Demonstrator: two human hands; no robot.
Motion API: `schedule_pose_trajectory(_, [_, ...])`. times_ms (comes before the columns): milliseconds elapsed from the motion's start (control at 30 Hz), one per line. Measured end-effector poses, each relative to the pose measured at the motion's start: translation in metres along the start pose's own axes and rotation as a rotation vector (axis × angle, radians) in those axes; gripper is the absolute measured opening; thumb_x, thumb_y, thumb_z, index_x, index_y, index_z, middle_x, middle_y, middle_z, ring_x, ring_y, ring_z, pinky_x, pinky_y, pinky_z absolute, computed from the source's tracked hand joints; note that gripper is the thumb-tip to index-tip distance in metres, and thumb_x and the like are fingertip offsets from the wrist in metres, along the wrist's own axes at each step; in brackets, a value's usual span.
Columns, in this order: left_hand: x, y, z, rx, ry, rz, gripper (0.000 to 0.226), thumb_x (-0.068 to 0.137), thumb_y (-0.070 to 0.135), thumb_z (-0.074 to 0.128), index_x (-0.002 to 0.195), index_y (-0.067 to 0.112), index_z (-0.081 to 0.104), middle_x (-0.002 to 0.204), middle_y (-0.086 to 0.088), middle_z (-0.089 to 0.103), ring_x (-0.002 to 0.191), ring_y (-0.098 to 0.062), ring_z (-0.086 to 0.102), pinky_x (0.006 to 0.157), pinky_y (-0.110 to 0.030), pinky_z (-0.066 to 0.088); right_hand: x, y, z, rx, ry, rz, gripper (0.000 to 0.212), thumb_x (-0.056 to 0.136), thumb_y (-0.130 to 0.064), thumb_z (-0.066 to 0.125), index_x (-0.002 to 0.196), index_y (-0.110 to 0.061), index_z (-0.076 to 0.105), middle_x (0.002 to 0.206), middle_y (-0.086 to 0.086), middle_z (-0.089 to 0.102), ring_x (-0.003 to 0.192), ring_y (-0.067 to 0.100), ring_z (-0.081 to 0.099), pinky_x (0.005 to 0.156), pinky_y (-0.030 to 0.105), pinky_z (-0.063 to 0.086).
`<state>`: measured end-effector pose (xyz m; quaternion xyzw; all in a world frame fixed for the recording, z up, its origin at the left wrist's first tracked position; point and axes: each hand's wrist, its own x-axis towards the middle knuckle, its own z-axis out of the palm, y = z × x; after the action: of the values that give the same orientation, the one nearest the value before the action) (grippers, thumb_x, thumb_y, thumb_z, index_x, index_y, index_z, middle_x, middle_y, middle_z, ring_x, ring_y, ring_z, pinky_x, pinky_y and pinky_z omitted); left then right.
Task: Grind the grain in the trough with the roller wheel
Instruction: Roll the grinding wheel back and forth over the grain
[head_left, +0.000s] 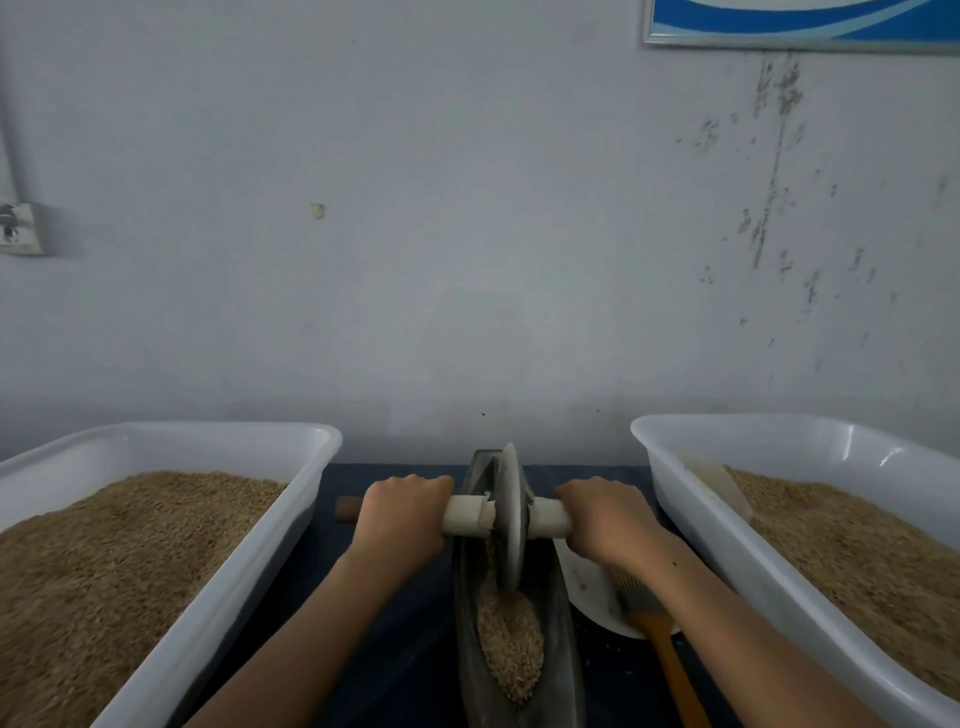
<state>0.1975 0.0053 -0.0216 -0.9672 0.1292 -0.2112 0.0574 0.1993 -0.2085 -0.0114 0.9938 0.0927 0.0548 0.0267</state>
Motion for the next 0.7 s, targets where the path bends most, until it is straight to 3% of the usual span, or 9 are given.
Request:
schedule_pose_trajectory(167, [0.002, -0.009, -0.013, -0.109, -0.401, 0.066, 0.040, 0.080, 0.034, 0.067, 0.116, 0.021, 0.057, 0.108, -0.001, 0.064, 0.094, -0.016, 0.059, 0.074, -0.026, 0.041, -0.004, 0.000, -0.011, 0.001, -0.268, -0.021, 0.036, 0.082, -0.021, 0.069, 0.117, -0.015, 0.060, 0.102, 0.004, 0.066, 0.085, 0.018, 0.062, 0.061, 0.025, 0.042])
schedule_pose_trajectory(267, [0.001, -0.008, -0.018, -0.144, -0.503, 0.069, 0.044, 0.078, 0.033, 0.070, 0.118, 0.019, 0.057, 0.107, -0.002, 0.064, 0.093, -0.017, 0.059, 0.075, -0.027, 0.043, -0.006, 0.002, -0.014, 0.050, -0.363, -0.008, 0.040, 0.080, -0.021, 0.072, 0.118, -0.014, 0.060, 0.101, 0.005, 0.066, 0.082, 0.016, 0.064, 0.058, 0.022, 0.046])
schedule_pose_trajectory(367, [0.002, -0.006, -0.018, -0.104, -0.453, 0.055, 0.044, 0.079, 0.035, 0.068, 0.118, 0.019, 0.057, 0.107, -0.002, 0.064, 0.096, -0.019, 0.060, 0.075, -0.028, 0.042, -0.005, 0.001, -0.014, 0.048, -0.344, 0.000, 0.039, 0.080, -0.020, 0.070, 0.117, -0.014, 0.061, 0.101, 0.005, 0.067, 0.086, 0.018, 0.066, 0.061, 0.023, 0.048])
schedule_pose_trajectory(467, [0.001, -0.004, -0.012, -0.024, -0.300, 0.036, 0.037, 0.082, 0.036, 0.064, 0.115, 0.022, 0.057, 0.106, 0.000, 0.064, 0.096, -0.018, 0.060, 0.073, -0.028, 0.040, -0.003, -0.001, -0.012, 0.000, -0.218, -0.015, 0.030, 0.083, -0.020, 0.065, 0.112, -0.015, 0.061, 0.100, 0.003, 0.065, 0.084, 0.019, 0.062, 0.059, 0.026, 0.040])
schedule_pose_trajectory(600, [0.000, -0.001, -0.003, -0.008, -0.059, -0.014, 0.025, 0.087, 0.035, 0.057, 0.111, 0.026, 0.053, 0.104, 0.002, 0.063, 0.094, -0.017, 0.060, 0.073, -0.028, 0.038, -0.004, -0.005, -0.004, -0.016, 0.011, 0.019, 0.019, 0.086, -0.015, 0.057, 0.104, -0.021, 0.057, 0.100, 0.003, 0.064, 0.089, 0.025, 0.061, 0.077, 0.038, 0.051])
schedule_pose_trajectory(700, [-0.001, -0.003, -0.001, -0.025, -0.053, -0.011, 0.025, 0.087, 0.035, 0.057, 0.110, 0.026, 0.052, 0.105, 0.003, 0.063, 0.094, -0.017, 0.060, 0.072, -0.028, 0.037, -0.005, -0.008, -0.005, -0.024, 0.046, 0.013, 0.020, 0.087, -0.015, 0.057, 0.106, -0.022, 0.057, 0.101, 0.003, 0.064, 0.092, 0.023, 0.061, 0.080, 0.038, 0.050])
